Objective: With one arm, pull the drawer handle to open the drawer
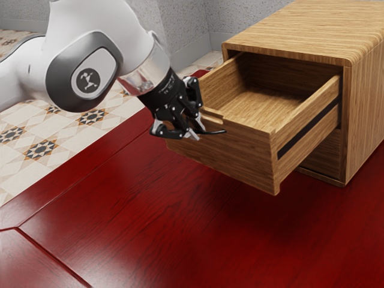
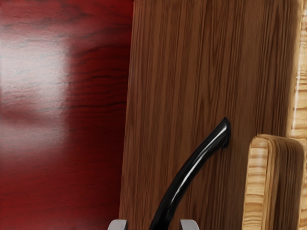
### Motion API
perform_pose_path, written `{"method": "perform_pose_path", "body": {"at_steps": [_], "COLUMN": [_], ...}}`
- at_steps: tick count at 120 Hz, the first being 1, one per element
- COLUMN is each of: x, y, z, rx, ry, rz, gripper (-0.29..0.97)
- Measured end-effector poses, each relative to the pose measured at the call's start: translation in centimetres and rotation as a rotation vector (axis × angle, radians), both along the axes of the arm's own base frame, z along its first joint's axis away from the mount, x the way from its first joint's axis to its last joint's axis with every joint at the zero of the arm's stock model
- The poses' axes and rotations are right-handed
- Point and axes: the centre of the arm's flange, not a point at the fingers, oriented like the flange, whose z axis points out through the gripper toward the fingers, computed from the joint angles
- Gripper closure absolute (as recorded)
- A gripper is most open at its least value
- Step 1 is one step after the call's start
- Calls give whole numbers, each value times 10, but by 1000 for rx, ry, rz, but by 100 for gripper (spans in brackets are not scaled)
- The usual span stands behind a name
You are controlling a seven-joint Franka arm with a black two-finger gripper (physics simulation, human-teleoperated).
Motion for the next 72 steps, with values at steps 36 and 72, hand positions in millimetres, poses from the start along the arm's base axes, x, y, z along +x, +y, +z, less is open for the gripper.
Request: {"method": "perform_pose_path", "body": {"at_steps": [36,72], "x": [-1,-66], "y": [-27,-27], "z": [-1,54], "rx": [2,14], "ry": [-21,-57], "rz": [-43,-52], "gripper": [48,22]}}
